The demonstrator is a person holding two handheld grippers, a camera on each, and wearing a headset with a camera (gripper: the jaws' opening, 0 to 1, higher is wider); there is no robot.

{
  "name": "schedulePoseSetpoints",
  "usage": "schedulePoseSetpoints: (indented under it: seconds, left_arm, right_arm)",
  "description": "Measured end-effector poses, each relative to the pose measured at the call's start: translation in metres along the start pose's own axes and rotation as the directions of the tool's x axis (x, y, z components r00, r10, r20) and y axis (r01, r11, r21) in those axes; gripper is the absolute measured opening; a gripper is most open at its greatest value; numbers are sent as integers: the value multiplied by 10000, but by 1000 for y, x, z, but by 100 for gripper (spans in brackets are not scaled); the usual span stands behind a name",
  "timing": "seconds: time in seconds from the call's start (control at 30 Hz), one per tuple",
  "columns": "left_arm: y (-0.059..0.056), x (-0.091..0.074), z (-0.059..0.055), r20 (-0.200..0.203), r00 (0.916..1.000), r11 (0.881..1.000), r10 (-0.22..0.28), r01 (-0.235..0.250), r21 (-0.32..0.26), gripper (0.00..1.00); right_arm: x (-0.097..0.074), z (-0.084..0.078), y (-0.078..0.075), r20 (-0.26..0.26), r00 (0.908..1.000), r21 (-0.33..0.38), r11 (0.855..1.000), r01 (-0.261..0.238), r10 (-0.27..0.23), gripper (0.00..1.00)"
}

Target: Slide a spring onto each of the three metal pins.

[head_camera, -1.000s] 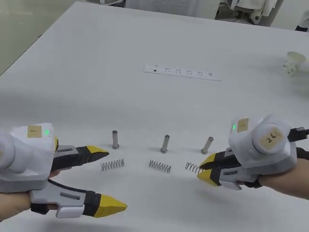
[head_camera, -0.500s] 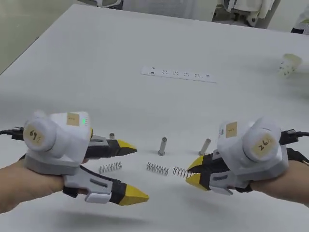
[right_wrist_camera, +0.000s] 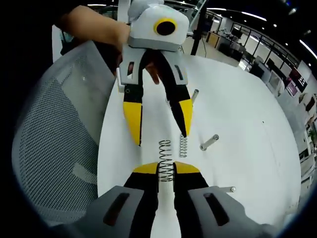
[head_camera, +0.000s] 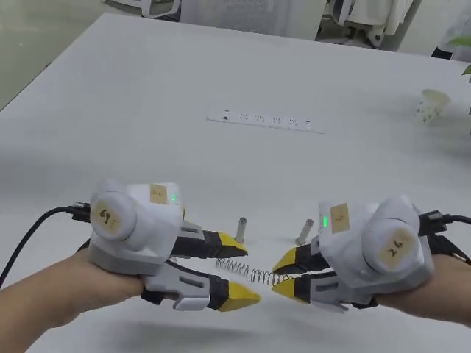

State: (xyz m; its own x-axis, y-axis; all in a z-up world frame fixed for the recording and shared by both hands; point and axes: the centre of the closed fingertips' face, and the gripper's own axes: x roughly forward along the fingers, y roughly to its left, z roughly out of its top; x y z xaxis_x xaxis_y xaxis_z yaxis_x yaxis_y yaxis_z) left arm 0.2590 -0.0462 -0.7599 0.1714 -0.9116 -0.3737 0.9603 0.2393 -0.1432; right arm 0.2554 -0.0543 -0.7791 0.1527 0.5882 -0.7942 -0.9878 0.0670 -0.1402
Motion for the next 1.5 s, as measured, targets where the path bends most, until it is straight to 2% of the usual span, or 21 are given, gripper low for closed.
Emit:
schedulePoseSetpoints:
  seconds: [0.23,0.33,0.9,1.5]
  left_arm:
    - [-3,8,2,200,9998,10000,11,-10,-38,20]
    - [-6,12,-1,147,9999,10000,-67,67,-40,18]
    - [-12,14,2,328,9993,9997,-194,189,163,4]
    - [-15,13,3,401,9986,9991,-343,332,273,2]
  right_arm:
    - [-3,5,5,265,9996,-68,10000,15,-13,8]
    - [-5,5,5,345,9994,-48,10000,32,-30,8]
    - [-9,4,8,333,9994,-169,9998,67,-62,8]
    - [-10,5,10,488,9988,-82,10000,-1,5,9]
